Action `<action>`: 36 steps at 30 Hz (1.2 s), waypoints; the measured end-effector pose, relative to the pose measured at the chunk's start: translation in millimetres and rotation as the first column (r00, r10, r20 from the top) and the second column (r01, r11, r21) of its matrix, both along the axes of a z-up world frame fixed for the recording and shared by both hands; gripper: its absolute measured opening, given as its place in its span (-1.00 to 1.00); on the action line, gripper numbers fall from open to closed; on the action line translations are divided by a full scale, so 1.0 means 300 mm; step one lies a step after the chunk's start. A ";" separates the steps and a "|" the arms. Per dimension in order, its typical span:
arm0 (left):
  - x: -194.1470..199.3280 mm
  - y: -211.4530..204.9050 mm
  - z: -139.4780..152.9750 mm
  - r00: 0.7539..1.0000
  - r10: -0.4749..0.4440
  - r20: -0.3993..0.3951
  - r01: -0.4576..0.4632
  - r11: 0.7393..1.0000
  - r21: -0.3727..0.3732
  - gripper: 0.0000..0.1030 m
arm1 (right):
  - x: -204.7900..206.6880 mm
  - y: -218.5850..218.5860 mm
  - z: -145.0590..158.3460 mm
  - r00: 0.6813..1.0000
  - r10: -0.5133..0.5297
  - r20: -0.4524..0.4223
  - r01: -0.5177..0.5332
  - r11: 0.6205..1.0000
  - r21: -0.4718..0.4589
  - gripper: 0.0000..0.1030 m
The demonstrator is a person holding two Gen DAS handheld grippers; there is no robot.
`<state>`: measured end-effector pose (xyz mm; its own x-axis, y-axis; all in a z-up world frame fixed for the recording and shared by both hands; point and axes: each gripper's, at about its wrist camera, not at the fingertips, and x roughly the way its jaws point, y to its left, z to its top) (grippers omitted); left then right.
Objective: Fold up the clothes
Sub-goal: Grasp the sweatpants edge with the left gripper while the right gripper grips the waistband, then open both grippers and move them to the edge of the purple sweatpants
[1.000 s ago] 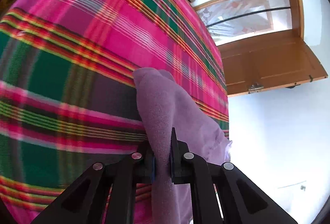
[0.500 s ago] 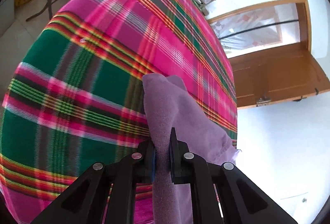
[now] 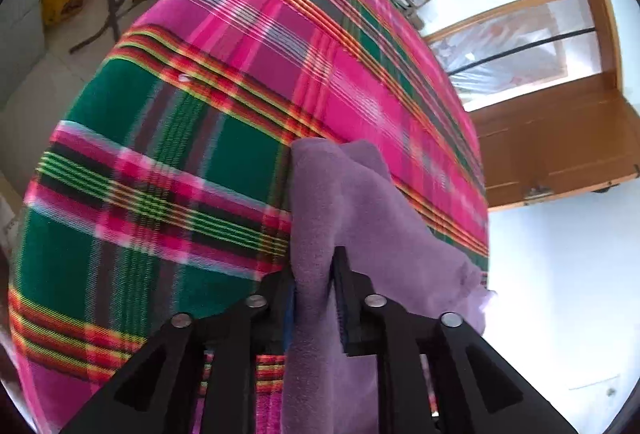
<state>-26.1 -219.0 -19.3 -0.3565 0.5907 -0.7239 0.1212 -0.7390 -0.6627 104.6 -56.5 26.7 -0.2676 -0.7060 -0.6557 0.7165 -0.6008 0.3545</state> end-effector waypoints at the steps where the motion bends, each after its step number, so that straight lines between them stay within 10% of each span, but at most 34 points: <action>1: 0.004 -0.001 0.003 1.000 0.005 -0.001 -0.005 1.000 -0.008 -0.58 | -0.005 0.002 -0.005 1.000 -0.001 0.012 0.001 1.000 -0.001 -0.66; 14: 0.157 -0.005 0.147 0.992 0.058 -0.115 -0.079 0.978 -0.192 -0.03 | 0.018 0.178 0.050 0.995 -0.099 0.009 0.100 0.988 -0.114 -0.24; 23: 0.252 0.241 0.263 0.963 -0.095 -0.253 0.029 0.967 -0.252 0.16 | 0.032 0.492 0.059 0.935 -0.354 -0.004 0.349 0.923 -0.159 -0.17; 29: 0.284 0.525 0.256 0.913 -0.319 -0.255 0.237 0.922 -0.306 0.17 | 0.057 0.753 0.040 0.818 -0.575 -0.026 0.569 0.815 -0.113 -0.17; 36: 0.308 0.826 0.209 0.825 -0.519 -0.223 0.435 0.835 -0.336 0.17 | 0.065 1.075 -0.011 0.575 -0.817 -0.039 0.818 0.576 0.001 -0.17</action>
<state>66.3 28.7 43.5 -0.2984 0.5484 -0.7812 -0.4609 -0.7995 -0.3852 124.2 265.8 23.5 -0.7453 -0.1666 -0.6455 -0.0715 -0.9427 0.3258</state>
